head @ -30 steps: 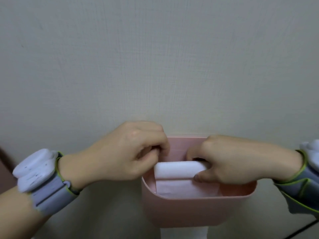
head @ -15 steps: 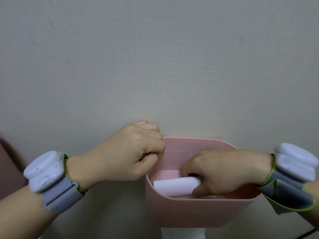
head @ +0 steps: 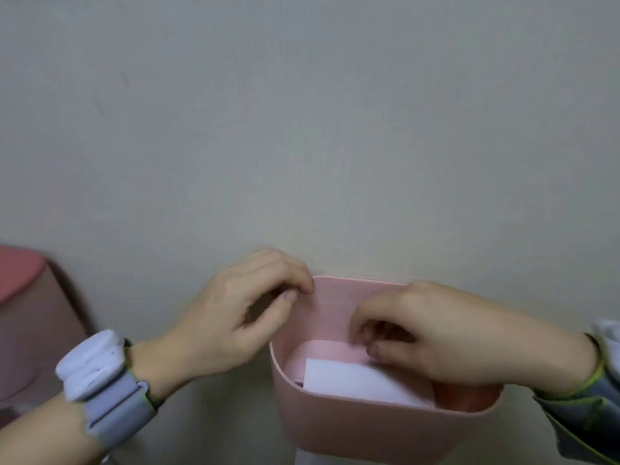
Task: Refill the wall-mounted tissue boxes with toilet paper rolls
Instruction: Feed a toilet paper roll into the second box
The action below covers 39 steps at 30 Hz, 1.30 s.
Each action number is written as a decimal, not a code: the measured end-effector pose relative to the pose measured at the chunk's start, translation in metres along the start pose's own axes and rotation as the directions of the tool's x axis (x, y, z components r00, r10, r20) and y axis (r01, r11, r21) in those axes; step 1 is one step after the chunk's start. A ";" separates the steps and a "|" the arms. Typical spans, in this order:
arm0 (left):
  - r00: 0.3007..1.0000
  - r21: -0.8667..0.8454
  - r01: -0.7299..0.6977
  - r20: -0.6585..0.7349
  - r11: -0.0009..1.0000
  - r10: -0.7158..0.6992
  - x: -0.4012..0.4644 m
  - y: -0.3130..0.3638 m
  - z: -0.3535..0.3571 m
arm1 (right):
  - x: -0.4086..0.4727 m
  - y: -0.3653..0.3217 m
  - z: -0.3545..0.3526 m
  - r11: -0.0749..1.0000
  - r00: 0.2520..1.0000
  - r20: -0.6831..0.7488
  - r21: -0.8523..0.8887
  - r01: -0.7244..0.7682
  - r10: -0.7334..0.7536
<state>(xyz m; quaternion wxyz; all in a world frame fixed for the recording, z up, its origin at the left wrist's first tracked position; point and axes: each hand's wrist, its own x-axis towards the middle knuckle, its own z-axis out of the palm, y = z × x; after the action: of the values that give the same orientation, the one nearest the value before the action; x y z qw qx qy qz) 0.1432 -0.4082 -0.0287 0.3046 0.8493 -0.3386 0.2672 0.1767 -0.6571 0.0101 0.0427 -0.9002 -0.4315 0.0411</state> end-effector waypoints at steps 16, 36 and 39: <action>0.956 0.098 0.225 -0.216 0.969 -0.200 -0.140 0.012 -0.094 | 0.030 -0.180 -0.012 0.985 0.927 -0.345 0.132 -0.107 0.147; 0.330 0.177 0.943 -0.372 0.283 -0.868 -0.576 -0.120 -0.310 | 0.360 -0.554 0.293 0.855 0.944 0.135 0.476 0.206 -0.302; 0.252 0.184 0.963 -0.347 0.198 -0.903 -0.608 -0.158 -0.332 | 0.408 -0.571 0.325 0.838 0.940 0.174 0.519 0.166 -0.293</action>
<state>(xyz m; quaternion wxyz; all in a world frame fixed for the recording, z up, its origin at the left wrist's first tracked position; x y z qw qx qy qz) -0.2041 0.1667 -0.2605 0.2679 0.8931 0.3278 0.1521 -0.0461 0.0316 -0.2635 0.2237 -0.7877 -0.5135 0.2566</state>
